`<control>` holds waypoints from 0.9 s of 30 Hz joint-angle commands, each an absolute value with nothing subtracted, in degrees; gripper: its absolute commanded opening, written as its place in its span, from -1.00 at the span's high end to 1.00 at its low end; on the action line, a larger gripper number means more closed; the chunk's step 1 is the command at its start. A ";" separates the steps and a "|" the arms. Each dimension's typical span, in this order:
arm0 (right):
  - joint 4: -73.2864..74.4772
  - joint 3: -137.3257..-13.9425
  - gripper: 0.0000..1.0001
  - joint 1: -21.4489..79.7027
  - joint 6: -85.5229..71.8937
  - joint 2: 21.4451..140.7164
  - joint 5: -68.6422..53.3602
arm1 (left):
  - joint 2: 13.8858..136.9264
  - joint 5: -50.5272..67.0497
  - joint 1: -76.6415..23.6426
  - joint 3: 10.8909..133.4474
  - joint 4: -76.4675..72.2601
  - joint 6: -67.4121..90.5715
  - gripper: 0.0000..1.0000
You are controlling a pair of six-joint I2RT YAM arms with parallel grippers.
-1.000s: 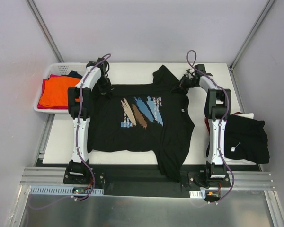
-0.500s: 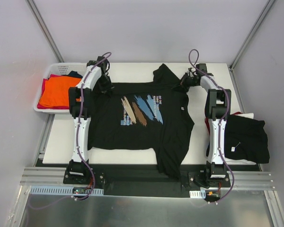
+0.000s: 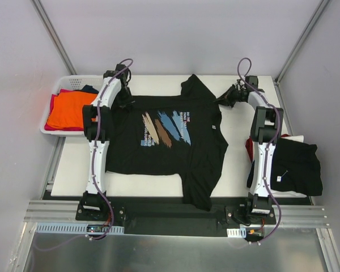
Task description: Fold and stack the t-shirts
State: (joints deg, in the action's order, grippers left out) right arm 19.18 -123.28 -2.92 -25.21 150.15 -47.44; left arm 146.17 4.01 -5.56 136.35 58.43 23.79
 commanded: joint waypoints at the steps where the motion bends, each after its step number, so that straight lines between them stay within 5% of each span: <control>1: 18.10 -114.37 0.98 -2.29 -22.68 135.64 -49.57 | 134.15 -2.01 -7.37 133.61 56.52 23.38 0.87; 9: 26.00 -79.60 0.98 6.48 -12.40 109.62 -48.70 | 109.80 4.56 -13.18 99.48 55.99 25.40 0.81; 10: 29.67 -77.45 0.93 7.90 -9.61 107.86 -47.82 | 105.69 4.74 -13.62 95.58 55.90 25.84 0.78; 12: 32.68 -70.36 0.50 11.40 -7.74 101.38 -44.93 | 101.62 5.45 -13.97 84.94 55.81 26.89 0.64; 15: 33.31 -60.69 0.02 12.83 -8.35 92.24 -42.29 | 93.54 5.62 -13.80 73.50 54.68 27.77 -0.21; 16: 33.40 -58.82 -0.09 12.83 -8.87 90.63 -41.93 | 89.95 6.76 -13.54 71.30 54.15 27.86 -0.68; 18: 33.40 -55.65 -0.28 12.83 -9.05 87.73 -40.96 | 87.03 8.08 -11.53 66.55 53.00 28.30 -0.93; 27: 41.03 -44.57 -0.31 12.83 -4.76 75.24 -36.83 | 82.00 8.62 -0.53 59.59 50.98 27.51 -0.88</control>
